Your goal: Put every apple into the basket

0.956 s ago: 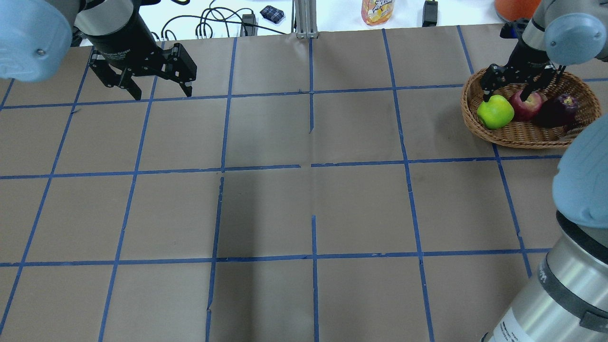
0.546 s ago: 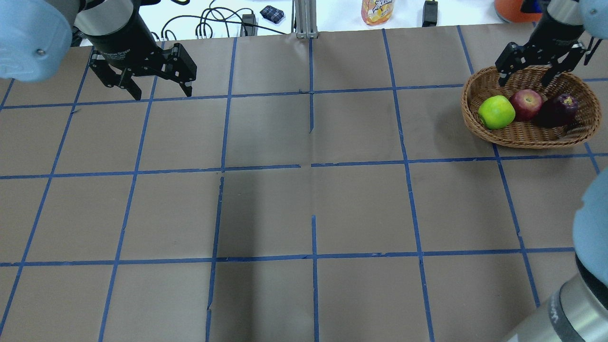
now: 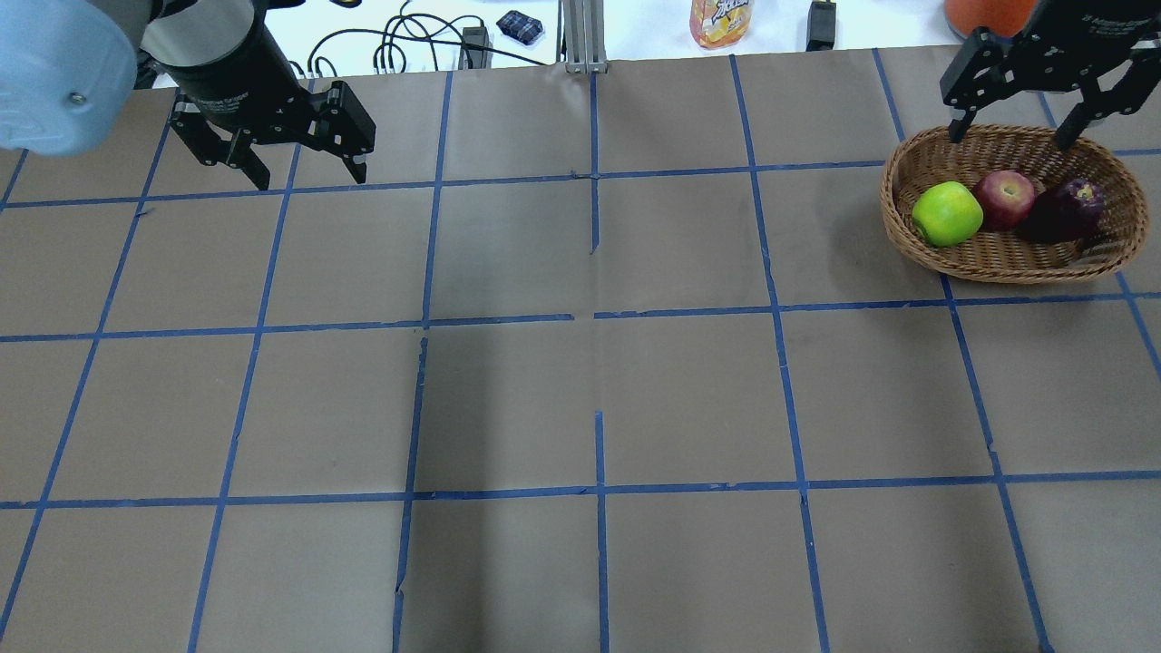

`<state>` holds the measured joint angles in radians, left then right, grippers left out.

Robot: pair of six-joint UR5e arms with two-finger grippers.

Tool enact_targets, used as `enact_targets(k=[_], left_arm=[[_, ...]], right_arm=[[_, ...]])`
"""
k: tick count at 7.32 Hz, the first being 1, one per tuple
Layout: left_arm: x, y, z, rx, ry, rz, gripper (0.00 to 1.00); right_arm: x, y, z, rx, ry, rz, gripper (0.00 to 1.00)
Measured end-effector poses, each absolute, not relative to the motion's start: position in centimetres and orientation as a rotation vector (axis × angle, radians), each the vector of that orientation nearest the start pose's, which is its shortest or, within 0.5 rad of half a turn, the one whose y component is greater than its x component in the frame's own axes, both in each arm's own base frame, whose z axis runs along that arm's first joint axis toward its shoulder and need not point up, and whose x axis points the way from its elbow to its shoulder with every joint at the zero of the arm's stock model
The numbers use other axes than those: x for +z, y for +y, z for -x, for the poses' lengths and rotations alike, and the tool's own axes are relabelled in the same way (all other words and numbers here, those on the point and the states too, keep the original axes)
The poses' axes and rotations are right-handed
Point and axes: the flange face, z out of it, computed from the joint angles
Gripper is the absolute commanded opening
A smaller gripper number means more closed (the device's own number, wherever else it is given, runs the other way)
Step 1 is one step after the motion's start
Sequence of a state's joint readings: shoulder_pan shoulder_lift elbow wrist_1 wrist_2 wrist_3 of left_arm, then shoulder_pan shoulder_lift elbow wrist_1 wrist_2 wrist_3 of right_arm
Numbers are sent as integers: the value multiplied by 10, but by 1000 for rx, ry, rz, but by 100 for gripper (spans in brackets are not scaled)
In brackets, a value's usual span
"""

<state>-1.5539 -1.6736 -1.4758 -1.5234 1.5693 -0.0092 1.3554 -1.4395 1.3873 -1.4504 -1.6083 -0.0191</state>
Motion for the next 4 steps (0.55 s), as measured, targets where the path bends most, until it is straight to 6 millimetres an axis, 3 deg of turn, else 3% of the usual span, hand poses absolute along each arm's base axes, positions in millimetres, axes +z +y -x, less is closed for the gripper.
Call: enact_targets(k=[2,4], left_arm=[[487,-541,124,-61,3142,40,100],[486,-541,124,-60,3142,40,100]], right_arm=[[499,-500,-68,155,3142,-411,100],[481,-458,-103,199,3136,-367,100]])
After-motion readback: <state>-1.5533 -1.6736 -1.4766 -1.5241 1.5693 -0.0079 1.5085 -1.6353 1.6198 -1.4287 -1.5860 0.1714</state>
